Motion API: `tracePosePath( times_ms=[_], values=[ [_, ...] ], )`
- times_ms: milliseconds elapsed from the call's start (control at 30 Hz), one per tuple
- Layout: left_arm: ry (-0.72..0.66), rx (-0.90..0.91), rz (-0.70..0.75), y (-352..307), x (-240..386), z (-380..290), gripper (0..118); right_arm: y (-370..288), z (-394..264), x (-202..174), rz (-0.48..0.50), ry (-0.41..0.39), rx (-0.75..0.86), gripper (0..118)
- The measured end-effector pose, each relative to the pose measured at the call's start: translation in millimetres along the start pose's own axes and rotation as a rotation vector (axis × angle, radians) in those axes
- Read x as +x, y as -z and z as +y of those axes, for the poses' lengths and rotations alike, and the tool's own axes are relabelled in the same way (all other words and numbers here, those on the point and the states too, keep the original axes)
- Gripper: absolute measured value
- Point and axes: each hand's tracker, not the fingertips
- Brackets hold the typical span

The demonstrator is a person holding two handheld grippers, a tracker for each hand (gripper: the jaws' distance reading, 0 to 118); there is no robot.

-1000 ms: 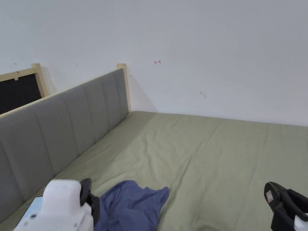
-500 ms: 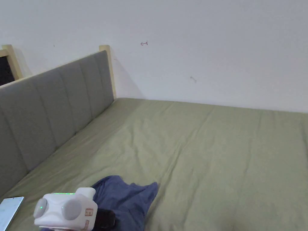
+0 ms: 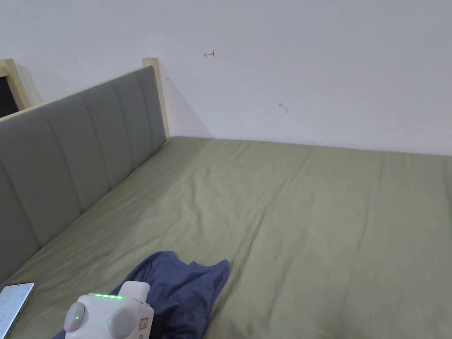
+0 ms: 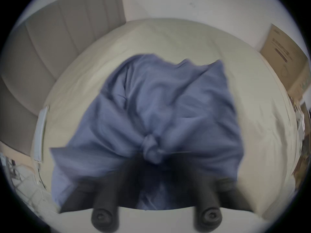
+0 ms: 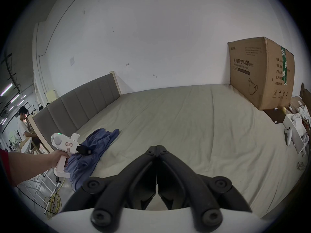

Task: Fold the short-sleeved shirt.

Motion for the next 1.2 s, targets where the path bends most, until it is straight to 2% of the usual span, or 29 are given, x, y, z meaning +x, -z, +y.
tracePosePath(
  times_ms=[67,167,267,367,433,467,567,700,767,867,967,1067,1200],
  values=[
    [0.074,0.026,0.075,-2.2,2.6,-7.2,4,-8.2,2.1,0.1,0.000,-0.011,0.018,0],
    [0.066,-0.012,0.019,-13.7,-5.1,-5.0,4,-21.9,5.9,4.2,-0.001,-0.016,0.037,0],
    [0.021,-0.015,0.005,-64.2,-11.1,10.4,4,-36.0,10.6,11.2,-0.004,0.004,0.061,0],
    [-0.089,-0.033,-0.102,-102.8,-31.3,37.3,4,-52.4,15.2,21.0,-0.008,0.042,0.107,0],
    [-0.023,0.059,-0.081,-148.4,-28.6,50.0,4,-61.7,19.3,30.0,-0.004,0.060,0.127,0],
    [0.034,0.151,-0.079,-187.7,-12.0,55.0,4,-66.4,21.8,33.5,-0.012,0.065,0.141,0],
    [0.045,0.350,-0.177,-279.2,14.9,67.8,4,-80.8,30.5,42.6,-0.035,0.078,0.178,0],
    [0.189,0.475,-0.260,-358.9,61.3,77.1,4,-93.5,38.2,49.8,-0.050,0.094,0.218,0],
    [0.172,0.561,-0.304,-387.5,82.2,84.6,4,-98.0,41.2,53.1,-0.051,0.101,0.234,0],
    [0.115,0.735,-0.464,-436.1,110.3,105.6,4,-104.6,45.3,59.2,-0.050,0.122,0.257,0],
    [0.176,0.794,-0.552,-466.6,145.5,131.3,4,-113.8,47.9,65.0,-0.058,0.130,0.282,0],
    [0.255,0.812,-0.579,-475.8,190.8,149.6,4,-122.8,46.6,75.2,-0.083,0.138,0.300,0],
    [0.300,0.813,-0.649,-443.8,257.4,164.5,4,-128.8,40.3,94.0,-0.131,0.164,0.286,0]
  ],
)
